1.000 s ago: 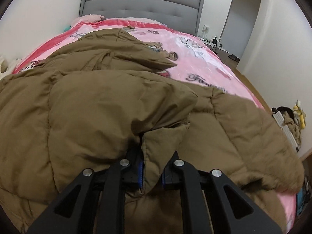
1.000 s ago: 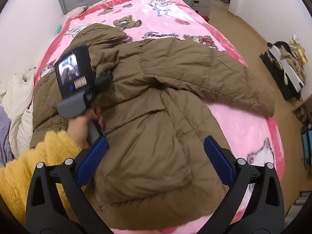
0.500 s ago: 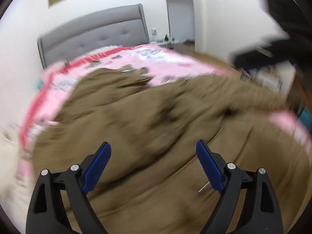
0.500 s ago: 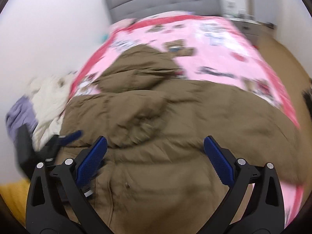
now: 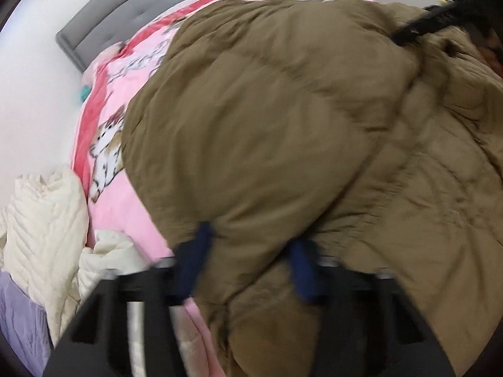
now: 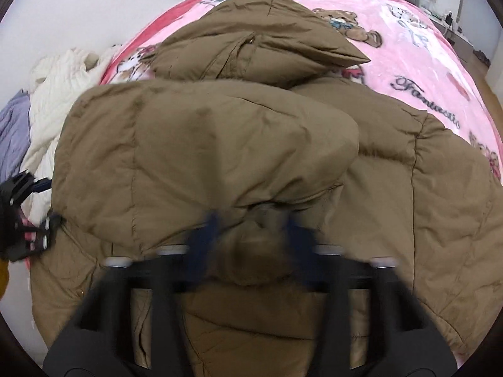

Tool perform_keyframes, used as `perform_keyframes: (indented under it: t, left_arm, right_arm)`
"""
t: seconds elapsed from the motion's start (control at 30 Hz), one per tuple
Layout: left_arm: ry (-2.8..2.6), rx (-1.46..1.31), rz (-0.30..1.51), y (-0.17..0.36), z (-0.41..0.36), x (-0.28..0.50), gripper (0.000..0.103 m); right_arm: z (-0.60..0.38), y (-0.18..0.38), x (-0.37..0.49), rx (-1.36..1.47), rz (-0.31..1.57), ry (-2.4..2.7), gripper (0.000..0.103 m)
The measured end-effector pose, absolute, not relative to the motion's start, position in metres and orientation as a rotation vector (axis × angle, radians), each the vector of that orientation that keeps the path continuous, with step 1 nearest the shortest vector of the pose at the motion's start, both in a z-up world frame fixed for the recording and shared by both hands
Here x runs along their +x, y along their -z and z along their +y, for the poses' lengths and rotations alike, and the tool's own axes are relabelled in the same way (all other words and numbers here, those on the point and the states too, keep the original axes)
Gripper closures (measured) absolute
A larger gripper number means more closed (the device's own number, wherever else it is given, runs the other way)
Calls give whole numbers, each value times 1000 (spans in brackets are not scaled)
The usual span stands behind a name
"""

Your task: Fold large clothes

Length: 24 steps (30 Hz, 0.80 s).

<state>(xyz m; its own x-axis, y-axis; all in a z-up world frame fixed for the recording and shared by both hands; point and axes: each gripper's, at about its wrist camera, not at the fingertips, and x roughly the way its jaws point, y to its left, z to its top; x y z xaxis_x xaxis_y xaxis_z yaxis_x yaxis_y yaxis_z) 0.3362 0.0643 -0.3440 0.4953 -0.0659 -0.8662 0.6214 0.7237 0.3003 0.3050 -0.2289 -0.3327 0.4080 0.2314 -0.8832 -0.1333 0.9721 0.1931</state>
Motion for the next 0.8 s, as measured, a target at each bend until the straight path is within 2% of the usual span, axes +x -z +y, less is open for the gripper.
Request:
perform_keyframes:
  t: [0.03, 0.13, 0.27, 0.37, 0.47, 0.57, 0.67, 0.7, 0.8]
  left_arm:
    - [453, 613, 991, 345, 67, 341, 80]
    - [460, 482, 1007, 338, 76, 348, 86]
    - [500, 503, 1002, 337, 68, 334, 86]
    - [475, 515, 1033, 351, 64, 334, 86]
    - [466, 430, 1062, 358, 69, 342, 85]
    - [457, 422, 1059, 358, 72, 346, 85]
    - [447, 461, 1035, 356, 70, 338, 83]
    - [443, 466, 1027, 353, 69, 334, 83]
    - [441, 439, 1014, 343, 66, 321, 83]
  right_arm:
    - [-229, 332, 302, 101, 1128, -241, 85]
    - [-225, 315, 290, 44, 1101, -272, 94]
    - [-224, 289, 275, -81, 1060, -230, 95]
    - [-241, 310, 280, -71, 1150, -131, 101]
    - [-274, 348, 281, 115, 1236, -88, 100]
    - [-286, 342, 270, 225, 1155, -96, 100]
    - [-283, 326, 258, 209, 1082, -150, 94]
    - [-282, 319, 254, 211, 1052, -178, 88]
    - [-280, 305, 252, 201, 993, -213, 52]
